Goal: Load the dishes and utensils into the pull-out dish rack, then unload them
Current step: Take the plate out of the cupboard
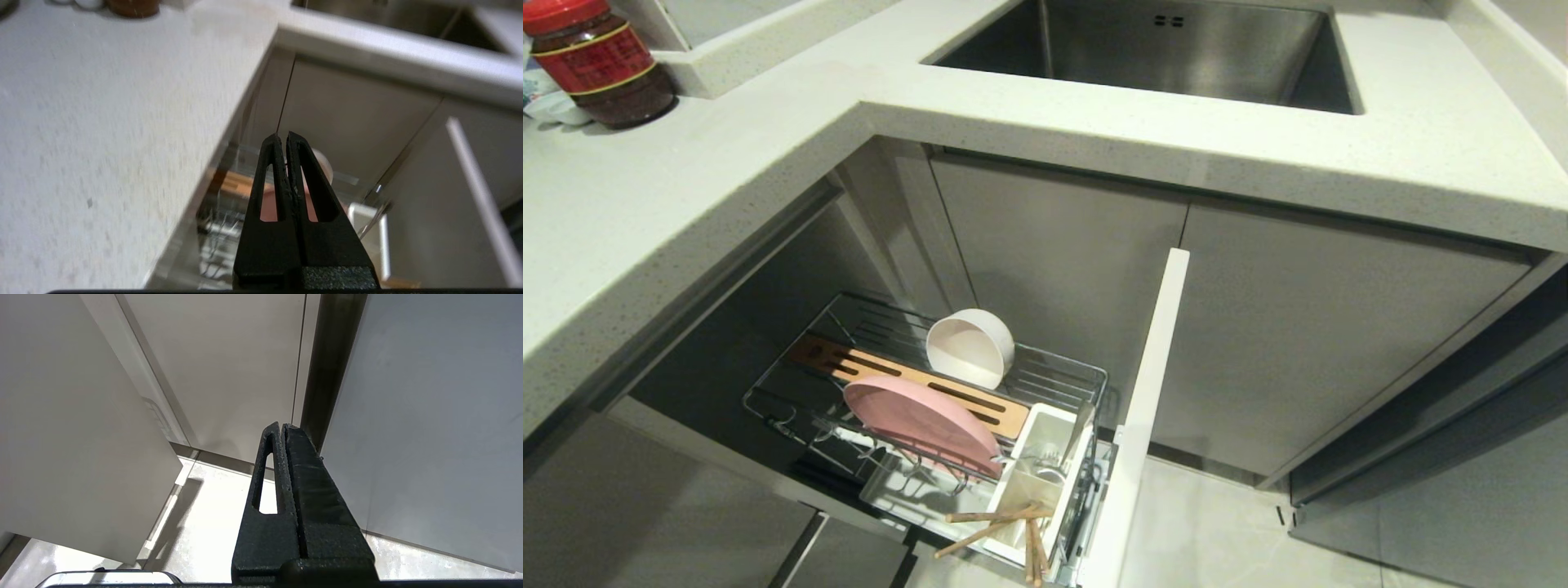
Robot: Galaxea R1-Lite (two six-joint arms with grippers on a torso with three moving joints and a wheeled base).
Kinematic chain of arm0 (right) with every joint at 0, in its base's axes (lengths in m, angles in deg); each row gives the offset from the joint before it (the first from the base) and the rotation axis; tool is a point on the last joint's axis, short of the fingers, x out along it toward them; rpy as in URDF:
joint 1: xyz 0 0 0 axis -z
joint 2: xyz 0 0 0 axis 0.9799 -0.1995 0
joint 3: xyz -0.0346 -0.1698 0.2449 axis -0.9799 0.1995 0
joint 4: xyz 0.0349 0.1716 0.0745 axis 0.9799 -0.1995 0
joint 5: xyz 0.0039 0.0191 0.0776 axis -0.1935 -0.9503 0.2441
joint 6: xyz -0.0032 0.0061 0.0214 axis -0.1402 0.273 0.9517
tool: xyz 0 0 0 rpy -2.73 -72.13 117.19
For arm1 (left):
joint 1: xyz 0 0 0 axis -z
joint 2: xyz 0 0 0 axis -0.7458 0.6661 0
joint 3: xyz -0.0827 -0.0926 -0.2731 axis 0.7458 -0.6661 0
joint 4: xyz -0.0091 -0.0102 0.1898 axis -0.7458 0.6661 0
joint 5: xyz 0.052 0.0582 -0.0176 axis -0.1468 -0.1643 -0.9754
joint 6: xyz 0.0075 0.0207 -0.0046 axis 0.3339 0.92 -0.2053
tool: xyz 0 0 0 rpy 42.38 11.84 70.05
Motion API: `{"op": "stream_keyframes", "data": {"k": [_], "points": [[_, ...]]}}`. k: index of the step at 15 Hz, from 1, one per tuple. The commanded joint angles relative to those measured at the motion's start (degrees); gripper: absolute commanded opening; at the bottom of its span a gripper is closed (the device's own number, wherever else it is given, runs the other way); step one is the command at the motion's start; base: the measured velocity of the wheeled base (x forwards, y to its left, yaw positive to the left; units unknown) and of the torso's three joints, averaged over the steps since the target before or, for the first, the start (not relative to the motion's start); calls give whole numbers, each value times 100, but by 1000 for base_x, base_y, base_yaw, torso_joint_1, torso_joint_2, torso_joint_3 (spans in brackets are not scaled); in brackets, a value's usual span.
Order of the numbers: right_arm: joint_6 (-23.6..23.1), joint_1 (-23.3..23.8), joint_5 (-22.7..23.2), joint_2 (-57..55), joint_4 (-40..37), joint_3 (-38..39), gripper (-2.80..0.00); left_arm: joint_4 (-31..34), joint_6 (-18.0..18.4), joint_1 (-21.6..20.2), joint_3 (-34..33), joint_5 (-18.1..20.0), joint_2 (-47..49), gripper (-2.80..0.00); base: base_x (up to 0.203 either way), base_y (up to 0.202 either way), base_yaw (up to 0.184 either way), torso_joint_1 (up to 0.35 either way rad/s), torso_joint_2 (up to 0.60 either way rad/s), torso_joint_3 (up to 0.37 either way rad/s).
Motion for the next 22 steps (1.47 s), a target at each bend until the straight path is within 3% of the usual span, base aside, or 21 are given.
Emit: {"op": "stream_keyframes", "data": {"k": [1,6,11,13,22], "points": [[0,-1,-2,-5,6,156,-280,-157,286,-88,-1146,65,-947,-280,0,0,0,0,0,0],[0,-1,3,-5,6,153,-280,-495,864,-100,-2962,99,-1985,-280,0,0,0,0,0,0],[0,-1,-1,-5,6,149,-280,-1896,1012,-102,-4799,-89,-2006,-280,0,0,0,0,0,0],[0,-1,3,-5,6,156,-280,-1550,1035,-102,-4844,-152,-2006,-280,0,0,0,0,0,0],[0,-1,-2,-5,6,158,-280,-1567,982,-102,-4835,-144,-2007,-280,0,0,0,0,0,0]]}}
